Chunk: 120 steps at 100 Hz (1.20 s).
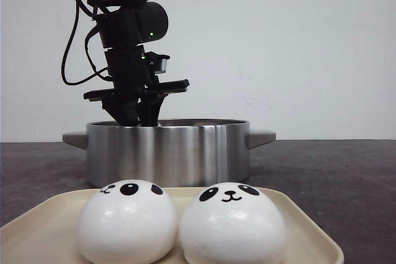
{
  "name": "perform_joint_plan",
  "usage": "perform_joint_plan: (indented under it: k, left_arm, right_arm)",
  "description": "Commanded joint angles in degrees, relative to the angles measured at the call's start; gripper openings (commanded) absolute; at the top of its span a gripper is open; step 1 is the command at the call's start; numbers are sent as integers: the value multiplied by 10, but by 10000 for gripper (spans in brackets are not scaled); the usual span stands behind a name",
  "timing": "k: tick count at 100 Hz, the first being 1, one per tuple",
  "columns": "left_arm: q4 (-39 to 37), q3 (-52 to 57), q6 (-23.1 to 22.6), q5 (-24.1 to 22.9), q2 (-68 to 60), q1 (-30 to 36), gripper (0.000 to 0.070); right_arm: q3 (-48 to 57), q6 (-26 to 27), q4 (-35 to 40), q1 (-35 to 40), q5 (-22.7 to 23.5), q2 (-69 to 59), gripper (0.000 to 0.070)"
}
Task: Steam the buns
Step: 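Lower the bun into the pot and open the left gripper, then raise the open left gripper out of the pot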
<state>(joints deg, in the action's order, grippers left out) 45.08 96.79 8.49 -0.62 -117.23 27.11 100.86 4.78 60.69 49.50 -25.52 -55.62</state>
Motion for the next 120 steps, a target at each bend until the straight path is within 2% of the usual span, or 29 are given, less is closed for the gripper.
perform_joint_plan:
  k: [1,15,26,44,75,83,94,109,120]
  left_arm:
    - [-9,15,-1,-5,-18,2,80]
    - [-15,15,2,-6,-21,2,287]
    - [-12,15,2,-6,-21,2,403]
    - [-2,17,2,-5,-21,2,525]
    - [44,66,13,-11,-20,1,527]
    - [73,105,29,-19,-20,1,513]
    - [99,160,76,-29,-6,2,513]
    - [77,189,96,-30,51,11,511]
    - [71,189,95,-35,108,16,511]
  right_arm:
    - [8,10,2,7,-3,-5,0]
    - [8,12,7,7,-5,-5,0]
    - [8,12,7,7,-5,-5,0]
    - [8,12,7,7,-20,-5,0]
    - [8,15,8,7,-18,-5,0]
    - [7,45,20,6,-14,-9,0]
    - [7,91,64,6,-7,-33,0]
    - [7,114,128,5,35,-91,0]
    - [7,129,134,5,83,-135,0]
